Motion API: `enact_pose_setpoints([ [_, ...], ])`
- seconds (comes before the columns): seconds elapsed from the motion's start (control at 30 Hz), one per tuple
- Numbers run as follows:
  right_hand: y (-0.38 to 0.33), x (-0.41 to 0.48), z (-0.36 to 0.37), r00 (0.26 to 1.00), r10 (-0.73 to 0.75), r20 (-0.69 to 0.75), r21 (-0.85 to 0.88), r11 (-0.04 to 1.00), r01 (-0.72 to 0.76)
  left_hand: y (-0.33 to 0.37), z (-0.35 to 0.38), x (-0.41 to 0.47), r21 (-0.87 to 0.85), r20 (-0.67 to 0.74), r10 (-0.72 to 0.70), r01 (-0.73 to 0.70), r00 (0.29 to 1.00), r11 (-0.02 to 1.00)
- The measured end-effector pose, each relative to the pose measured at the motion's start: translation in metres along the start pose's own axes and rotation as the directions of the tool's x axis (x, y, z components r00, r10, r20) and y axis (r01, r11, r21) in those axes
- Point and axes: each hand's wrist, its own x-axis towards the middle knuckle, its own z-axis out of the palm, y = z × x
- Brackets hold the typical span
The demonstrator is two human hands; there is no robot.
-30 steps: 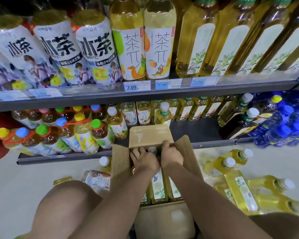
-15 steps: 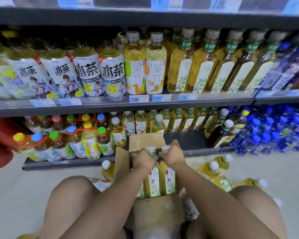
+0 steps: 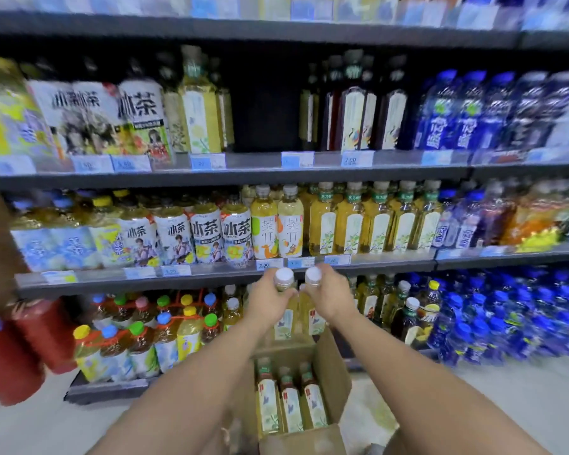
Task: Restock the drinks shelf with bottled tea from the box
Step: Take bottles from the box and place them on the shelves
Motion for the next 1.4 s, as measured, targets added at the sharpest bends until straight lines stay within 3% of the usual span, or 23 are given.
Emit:
enact_pose_setpoints([
  [0.3, -0.122, 0.008, -0.115, 0.949, -0.237, -0.207, 0.048, 0.966, 0.252, 0.131, -0.108, 0.007, -0.014, -0.179, 0.259, -0.266, 0.949, 0.964],
  [0.43, -0.16, 0.02, -0.152, 0.9, -0.332, -0.281, -0.006, 0.939, 0.344, 0.176, -0.149, 0.018, 0.0, -0.229, 0.348, -0.358, 0.909, 0.934],
  [0.7, -0.219, 0.079, -0.197, 0.803, -0.404, -0.439, 0.023, 0.888, 0.459, 0.234, -0.198, 0.073, 0.058, -0.312, 0.499, -0.508, 0.808, 0.859],
  [1.03, -0.218, 0.207, -0.175, 0.848, -0.368, -0.381, 0.055, 0.907, 0.418, 0.22, -0.192, 0.199, 0.042, -0.319, 0.426, -0.436, 0.847, 0.899],
  [1.4, -0.202, 0.316, -0.137, 0.936, -0.197, -0.293, 0.116, 0.964, 0.239, 0.198, -0.163, 0.321, -0.028, -0.292, 0.243, -0.263, 0.925, 0.964],
])
